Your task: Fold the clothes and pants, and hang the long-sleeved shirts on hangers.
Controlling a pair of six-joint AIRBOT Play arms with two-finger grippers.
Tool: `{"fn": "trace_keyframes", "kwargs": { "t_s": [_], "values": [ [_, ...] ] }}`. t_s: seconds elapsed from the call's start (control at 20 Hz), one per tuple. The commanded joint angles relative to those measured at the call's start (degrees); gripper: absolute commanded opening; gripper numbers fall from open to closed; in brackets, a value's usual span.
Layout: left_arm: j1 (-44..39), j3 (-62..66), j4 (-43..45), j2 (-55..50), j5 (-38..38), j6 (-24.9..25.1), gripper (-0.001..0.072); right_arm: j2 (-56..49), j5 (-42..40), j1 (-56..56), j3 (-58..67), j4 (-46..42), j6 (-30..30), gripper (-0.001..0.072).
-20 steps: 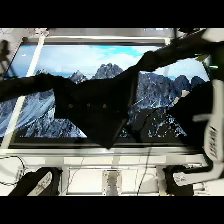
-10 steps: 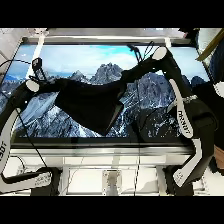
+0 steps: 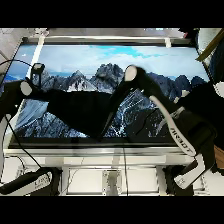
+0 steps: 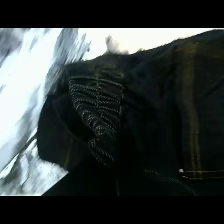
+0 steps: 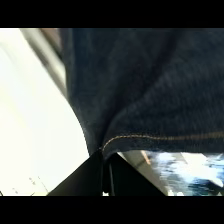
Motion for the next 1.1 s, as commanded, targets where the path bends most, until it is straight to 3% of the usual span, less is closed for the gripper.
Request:
{"fn": "trace_keyframes", "kwargs": {
  "t_s": [0.0, 0.5, 0.55, 0.6, 0.65, 0.7, 0.9, 1.05],
  "values": [
    [0.07, -0.5, 9.57, -1.49, -3.63, 0.0, 0.0044, 0.66, -2.16, 7.54, -6.67, -0.31, 0.72, 0.0006],
    [-0.07, -0.48, 11.26, -11.5, -3.65, -0.48, 0.0046, -0.87, -13.86, 15.15, -14.53, 1.84, 0.79, 0.0007],
    [-0.07, -0.48, 11.21, -11.56, -3.63, -1.27, 0.0082, -1.27, -14.36, 15.63, -14.51, 2.19, 0.81, 0.0023],
    [-0.07, -0.46, 11.23, -11.34, -3.52, -1.55, 0.0395, -1.49, -14.38, 15.89, -14.51, 3.13, 0.85, 0.0196],
    [-0.07, -0.42, 11.26, -10.91, -3.48, -1.75, 0.072, -1.44, -13.97, 16.0, -14.47, 4.55, 1.2, 0.0472],
    [0.02, -0.42, 11.28, -10.19, -3.5, -2.25, 0.0693, -1.31, -12.41, 15.98, -14.1, 5.79, 1.77, 0.0591],
    [0.07, -0.39, 11.76, -2.29, -3.43, -3.61, 0.0694, 1.42, -0.81, 13.55, -9.55, 4.59, 3.39, 0.059],
    [0.09, -0.42, 13.35, 7.48, -3.43, -3.69, 0.0694, 9.86, 4.52, 6.62, -8.39, 1.14, 5.27, 0.0592]
  ]
}}
